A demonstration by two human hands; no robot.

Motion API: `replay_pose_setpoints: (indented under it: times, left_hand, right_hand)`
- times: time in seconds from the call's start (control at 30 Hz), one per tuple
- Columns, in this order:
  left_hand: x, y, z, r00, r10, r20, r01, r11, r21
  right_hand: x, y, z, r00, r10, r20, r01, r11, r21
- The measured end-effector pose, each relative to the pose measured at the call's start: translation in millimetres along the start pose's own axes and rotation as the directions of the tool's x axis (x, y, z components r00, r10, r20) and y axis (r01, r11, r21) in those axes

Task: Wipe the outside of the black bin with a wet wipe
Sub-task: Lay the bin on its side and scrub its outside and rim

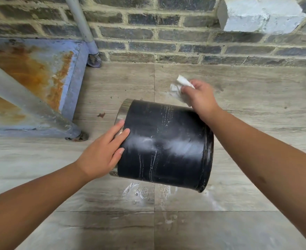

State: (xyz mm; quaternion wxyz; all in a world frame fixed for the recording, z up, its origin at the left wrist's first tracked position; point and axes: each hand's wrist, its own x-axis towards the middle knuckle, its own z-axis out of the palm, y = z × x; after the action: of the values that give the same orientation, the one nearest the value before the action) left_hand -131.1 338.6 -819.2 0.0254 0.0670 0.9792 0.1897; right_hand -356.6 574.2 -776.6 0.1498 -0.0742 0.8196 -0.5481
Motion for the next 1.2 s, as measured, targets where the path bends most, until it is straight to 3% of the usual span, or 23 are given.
replay_pose_setpoints:
  times: [0.07,0.13,0.2,0.33,0.5,0.63,0.7,0.87,0.9,0.97,1.03,1.07,1.13,1.2]
  left_hand:
    - [3,1,4,0.999,-0.008,-0.035,0.007,0.999,-0.038]
    - [10,0,4,0.998,-0.013,-0.067,0.008,0.997,-0.077]
    - [14,-3,4,0.996,-0.004,-0.091,-0.004,0.995,-0.096]
    - [15,-7,4,0.991,0.027,-0.135,-0.041,0.994,-0.098]
    - [21,-8,4,0.986,0.012,-0.169,-0.035,0.99,-0.138]
    - [28,-7,2,0.982,0.001,-0.186,-0.029,0.989,-0.147]
    - [33,-6,1,0.982,-0.016,-0.19,-0.014,0.988,-0.156]
    - [40,-5,-2,0.985,-0.031,-0.169,0.004,0.987,-0.158]
    - [42,-5,-2,0.985,-0.038,-0.166,0.011,0.987,-0.16]
    - [47,-6,-2,0.986,-0.057,-0.158,0.032,0.987,-0.156]
    - [52,-6,-2,0.987,-0.076,-0.141,0.054,0.987,-0.149]
    - [54,-6,-2,0.988,-0.08,-0.133,0.06,0.987,-0.147]
    - [56,-7,-3,0.988,-0.088,-0.127,0.067,0.985,-0.159]
    - [54,-5,-3,0.988,-0.089,-0.13,0.066,0.984,-0.168]
  right_hand:
    - [15,7,10,0.991,-0.01,0.137,0.043,0.97,-0.238]
    - [19,10,22,0.955,0.004,0.298,0.148,0.863,-0.483]
    - [16,11,31,0.921,-0.024,0.389,0.263,0.774,-0.576]
    - [-5,14,27,0.881,-0.14,0.452,0.396,0.742,-0.541]
    - [-49,12,27,0.753,-0.283,0.594,0.571,0.729,-0.378]
    - [-93,3,48,0.592,-0.343,0.729,0.736,0.599,-0.316]
    - [-114,2,65,0.479,-0.344,0.808,0.815,0.515,-0.265]
    - [-163,36,108,0.225,-0.147,0.963,0.927,0.336,-0.166]
    - [-171,46,112,0.206,-0.055,0.977,0.939,0.294,-0.181]
    - [-180,63,111,0.242,0.127,0.962,0.927,0.262,-0.268]
    - [-181,73,103,0.309,0.215,0.927,0.844,0.387,-0.371]
    - [-180,73,99,0.341,0.211,0.916,0.739,0.542,-0.4]
    - [-176,58,87,0.443,0.154,0.883,0.345,0.88,-0.326]
    - [-166,31,75,0.572,0.106,0.814,-0.049,0.994,-0.095]
